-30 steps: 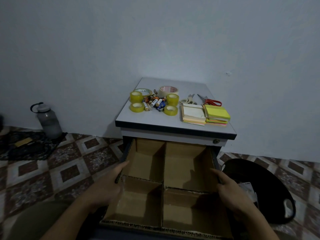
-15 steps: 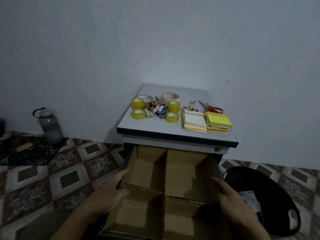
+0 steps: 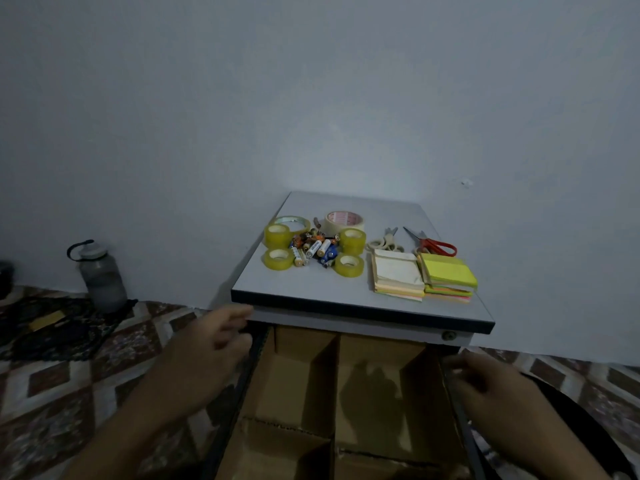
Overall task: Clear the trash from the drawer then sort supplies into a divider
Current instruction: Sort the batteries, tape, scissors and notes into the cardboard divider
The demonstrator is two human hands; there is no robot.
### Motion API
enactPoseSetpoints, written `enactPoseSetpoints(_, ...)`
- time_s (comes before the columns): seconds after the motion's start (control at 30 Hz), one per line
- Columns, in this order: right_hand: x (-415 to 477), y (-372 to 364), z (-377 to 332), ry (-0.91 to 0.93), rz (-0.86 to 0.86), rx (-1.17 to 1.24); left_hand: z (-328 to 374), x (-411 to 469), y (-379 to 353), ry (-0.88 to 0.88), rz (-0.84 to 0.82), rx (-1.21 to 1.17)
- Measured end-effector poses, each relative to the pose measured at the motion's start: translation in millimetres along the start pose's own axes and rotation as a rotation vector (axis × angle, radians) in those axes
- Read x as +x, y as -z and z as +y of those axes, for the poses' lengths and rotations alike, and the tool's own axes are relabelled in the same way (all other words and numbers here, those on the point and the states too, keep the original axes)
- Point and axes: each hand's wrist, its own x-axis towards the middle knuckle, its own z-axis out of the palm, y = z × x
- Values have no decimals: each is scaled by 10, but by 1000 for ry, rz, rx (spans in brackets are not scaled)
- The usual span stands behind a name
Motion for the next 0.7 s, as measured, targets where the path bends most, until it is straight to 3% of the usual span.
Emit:
enactPoseSetpoints(0.17, 429, 480, -451, 268, 184, 133, 266, 650, 181, -143, 149, -15)
enactPoseSetpoints(0.3, 1065, 648, -889, 367, 255, 191, 319, 1324, 186, -133, 138, 71)
enactPoseSetpoints(0.53, 2063, 399, -1327, 359, 94, 145, 199, 2115, 61, -94, -36, 164)
enactPoseSetpoints(0.7, 2369, 215, -1402, 352, 49, 15, 98, 2266, -46, -111, -15, 155)
